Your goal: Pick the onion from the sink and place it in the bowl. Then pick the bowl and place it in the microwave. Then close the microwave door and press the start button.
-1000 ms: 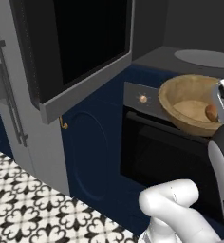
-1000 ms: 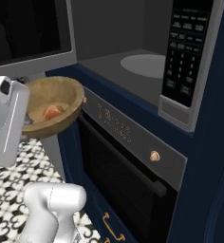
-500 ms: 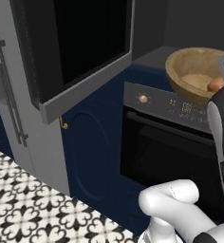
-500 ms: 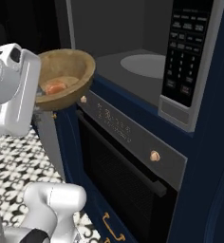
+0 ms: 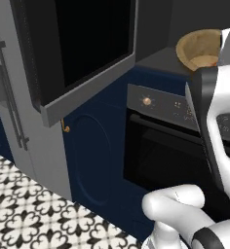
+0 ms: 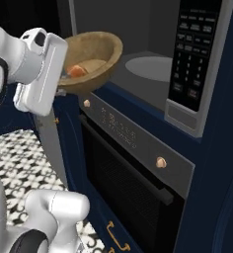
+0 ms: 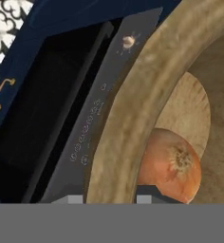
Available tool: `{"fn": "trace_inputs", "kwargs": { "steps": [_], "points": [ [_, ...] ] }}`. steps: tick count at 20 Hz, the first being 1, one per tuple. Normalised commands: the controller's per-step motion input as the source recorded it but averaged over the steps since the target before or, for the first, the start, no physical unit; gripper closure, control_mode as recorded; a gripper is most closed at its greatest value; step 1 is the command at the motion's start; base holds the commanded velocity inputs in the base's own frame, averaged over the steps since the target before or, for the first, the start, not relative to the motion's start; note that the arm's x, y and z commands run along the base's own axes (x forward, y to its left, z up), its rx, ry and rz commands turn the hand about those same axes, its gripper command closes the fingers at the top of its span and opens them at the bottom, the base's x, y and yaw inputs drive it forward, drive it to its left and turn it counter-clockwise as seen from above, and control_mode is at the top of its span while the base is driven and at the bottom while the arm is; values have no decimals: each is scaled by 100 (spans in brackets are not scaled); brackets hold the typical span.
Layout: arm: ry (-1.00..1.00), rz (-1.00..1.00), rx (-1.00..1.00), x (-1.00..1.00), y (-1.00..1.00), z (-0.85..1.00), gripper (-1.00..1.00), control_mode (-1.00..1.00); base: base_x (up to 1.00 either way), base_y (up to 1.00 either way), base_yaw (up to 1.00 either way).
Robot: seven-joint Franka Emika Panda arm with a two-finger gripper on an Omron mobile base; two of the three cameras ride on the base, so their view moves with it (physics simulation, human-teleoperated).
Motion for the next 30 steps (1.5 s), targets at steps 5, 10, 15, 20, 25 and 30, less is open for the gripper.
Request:
{"fn": "trace_inputs", "kwargs": {
  "steps": [5,10,15,20,25,30],
  "points": [
    [1,0,6,67,-43,8,100,-100,0,0,0],
    [3,0,9,52,-55,8,100,-100,0,0,0],
    [0,-2,2,45,-26,18,100,-100,0,0,0],
    [0,-4,0,62,-23,1,100,-100,0,0,0],
    [0,-1,0,65,-41,0,100,-100,0,0,0],
    [0,0,0,58,-31,-4,100,-100,0,0,0]
  ]
}}
